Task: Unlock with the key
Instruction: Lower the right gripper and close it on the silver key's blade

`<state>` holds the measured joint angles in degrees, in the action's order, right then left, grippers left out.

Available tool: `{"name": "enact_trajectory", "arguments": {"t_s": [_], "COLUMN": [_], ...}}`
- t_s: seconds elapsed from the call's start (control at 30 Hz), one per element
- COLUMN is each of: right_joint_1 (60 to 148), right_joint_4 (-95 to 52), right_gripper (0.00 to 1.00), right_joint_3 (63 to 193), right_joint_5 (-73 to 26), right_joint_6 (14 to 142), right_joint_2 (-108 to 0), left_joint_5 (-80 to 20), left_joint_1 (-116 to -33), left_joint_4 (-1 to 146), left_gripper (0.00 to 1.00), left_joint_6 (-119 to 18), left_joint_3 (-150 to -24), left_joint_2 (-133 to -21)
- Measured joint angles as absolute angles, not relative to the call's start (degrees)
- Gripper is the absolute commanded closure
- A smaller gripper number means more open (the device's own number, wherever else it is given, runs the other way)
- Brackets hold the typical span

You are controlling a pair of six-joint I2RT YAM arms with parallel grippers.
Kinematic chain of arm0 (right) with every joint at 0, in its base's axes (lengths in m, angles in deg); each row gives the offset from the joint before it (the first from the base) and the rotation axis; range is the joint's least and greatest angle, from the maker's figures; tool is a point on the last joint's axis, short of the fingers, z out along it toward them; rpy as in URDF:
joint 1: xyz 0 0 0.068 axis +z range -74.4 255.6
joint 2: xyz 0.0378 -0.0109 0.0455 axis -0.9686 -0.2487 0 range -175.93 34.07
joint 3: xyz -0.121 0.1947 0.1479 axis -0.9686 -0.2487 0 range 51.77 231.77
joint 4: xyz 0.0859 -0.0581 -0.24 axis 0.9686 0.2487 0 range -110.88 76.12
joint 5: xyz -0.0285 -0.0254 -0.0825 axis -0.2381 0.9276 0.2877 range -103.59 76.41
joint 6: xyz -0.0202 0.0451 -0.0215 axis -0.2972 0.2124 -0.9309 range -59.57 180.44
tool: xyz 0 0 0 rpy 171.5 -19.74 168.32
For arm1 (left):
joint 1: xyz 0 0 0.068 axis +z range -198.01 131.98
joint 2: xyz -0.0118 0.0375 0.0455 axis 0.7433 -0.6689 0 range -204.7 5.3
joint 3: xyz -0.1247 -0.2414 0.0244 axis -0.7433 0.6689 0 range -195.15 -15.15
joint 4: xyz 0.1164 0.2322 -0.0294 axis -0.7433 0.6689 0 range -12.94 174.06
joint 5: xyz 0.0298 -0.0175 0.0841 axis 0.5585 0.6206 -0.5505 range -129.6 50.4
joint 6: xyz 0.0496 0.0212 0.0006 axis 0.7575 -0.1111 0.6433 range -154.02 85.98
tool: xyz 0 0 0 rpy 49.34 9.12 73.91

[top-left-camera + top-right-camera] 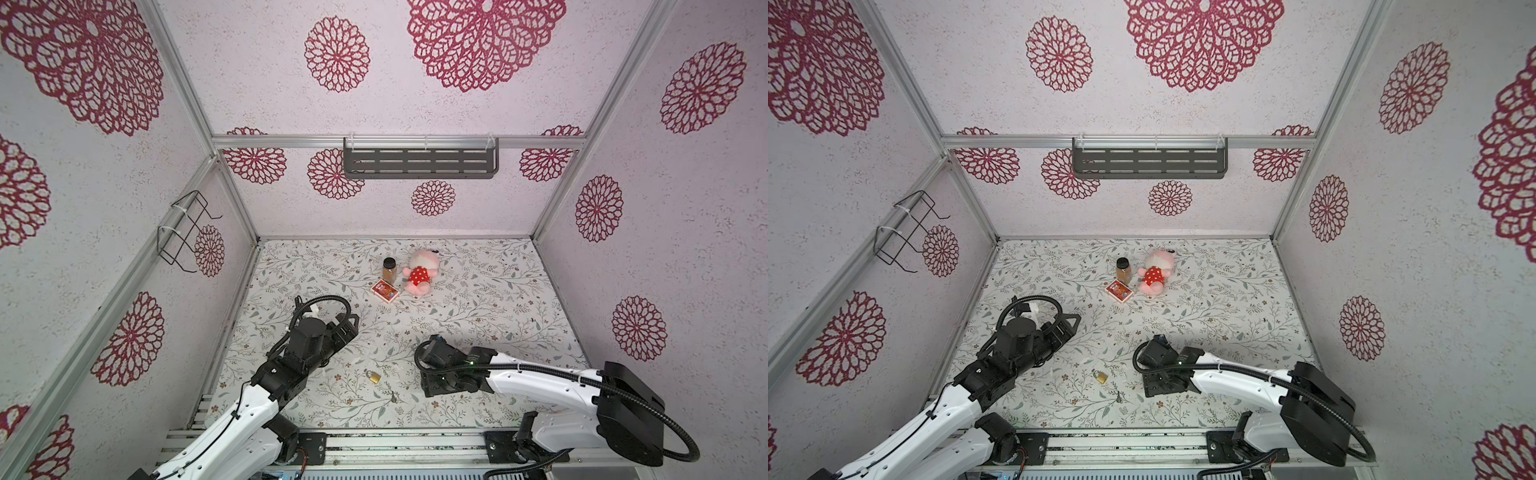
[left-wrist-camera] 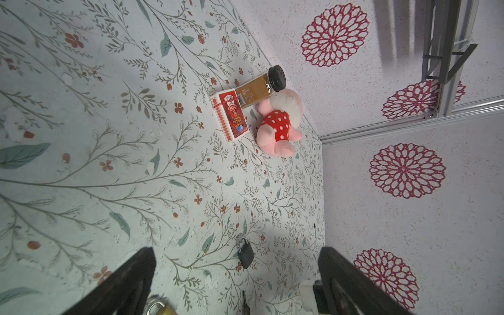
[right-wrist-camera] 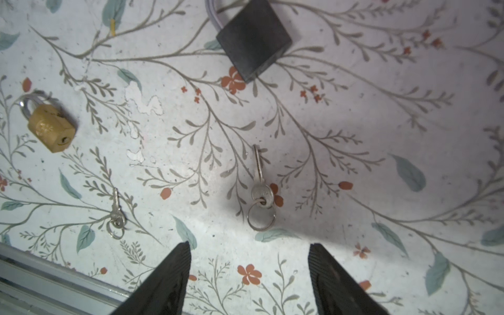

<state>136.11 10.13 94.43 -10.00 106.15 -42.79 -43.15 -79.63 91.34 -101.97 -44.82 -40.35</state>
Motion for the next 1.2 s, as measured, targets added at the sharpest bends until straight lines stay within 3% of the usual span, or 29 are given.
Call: {"name": "enact_trajectory", "arguments": {"t_s": [0.6, 1.2], "right_joint_1": [136.1, 135.9], "right_joint_4": [12.5, 12.4], "right_gripper": [0.5, 0.69], "right_joint_3": [98.2, 97.9], "right_joint_5": [-8.7, -7.7], "right_joint_6": [95.4, 94.2], "right_joint_2": [-51.9, -52.6], "left_joint_5": [-42.0, -39.6], "left_joint_1": [-79.7, -79.7], "left_joint_4": [91.3, 89.8], "left_gripper": [0.03, 0.03], "left_joint_6": [-103.7, -103.4], "left_joint_3": [-44.3, -44.3], "left_joint_2": [-40.2, -43.5]}}
